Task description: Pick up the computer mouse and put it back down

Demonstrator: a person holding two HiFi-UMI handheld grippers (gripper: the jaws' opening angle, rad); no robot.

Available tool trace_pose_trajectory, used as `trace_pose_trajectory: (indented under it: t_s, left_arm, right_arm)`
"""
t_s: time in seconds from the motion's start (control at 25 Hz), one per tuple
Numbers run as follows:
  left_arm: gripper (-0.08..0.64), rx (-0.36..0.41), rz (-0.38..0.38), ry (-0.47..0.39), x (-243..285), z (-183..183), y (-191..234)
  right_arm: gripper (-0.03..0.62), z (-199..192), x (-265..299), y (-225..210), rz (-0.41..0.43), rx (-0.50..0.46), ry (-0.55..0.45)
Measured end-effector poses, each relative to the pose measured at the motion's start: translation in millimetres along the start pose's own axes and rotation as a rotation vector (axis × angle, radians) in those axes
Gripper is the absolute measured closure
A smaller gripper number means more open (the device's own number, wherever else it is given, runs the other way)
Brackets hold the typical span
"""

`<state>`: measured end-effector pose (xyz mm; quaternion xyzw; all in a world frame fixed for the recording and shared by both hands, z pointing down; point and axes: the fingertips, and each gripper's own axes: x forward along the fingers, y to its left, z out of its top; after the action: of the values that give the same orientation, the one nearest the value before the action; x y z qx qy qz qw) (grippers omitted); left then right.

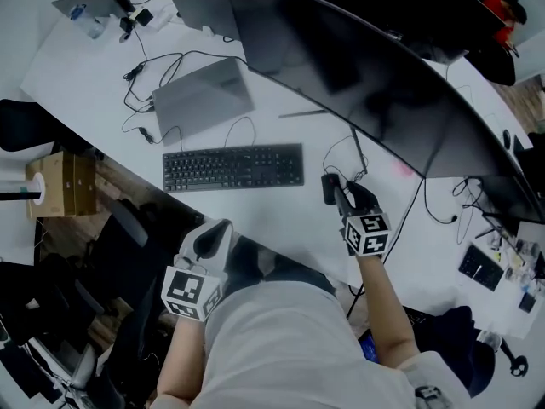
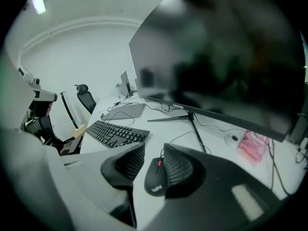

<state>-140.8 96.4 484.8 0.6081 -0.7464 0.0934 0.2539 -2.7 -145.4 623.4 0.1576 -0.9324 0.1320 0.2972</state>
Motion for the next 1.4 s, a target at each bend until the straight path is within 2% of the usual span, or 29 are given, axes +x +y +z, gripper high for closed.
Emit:
trace_pose_trajectory:
  t_s: [0.32, 0.76, 1.4]
  left_arm:
    - [0.543, 0.067, -0.111, -0.017, 26.1, 25.4, -15.9]
    - [0.543, 0.153, -0.304, -0.07, 60.4, 66.7, -56.2]
    - [0.543, 0.235, -0.58, -0.122, 81.1, 106.6, -124.7]
  right_arm:
    - [0.588, 38.4, -52.9, 0.4, -0.037, 0.028, -0.11]
    - [0.588, 73.1, -133.7, -5.3, -0.138, 0.048, -0.231]
    - [0.588, 78.5, -242.8, 13.5, -0.328, 0.1, -0.373]
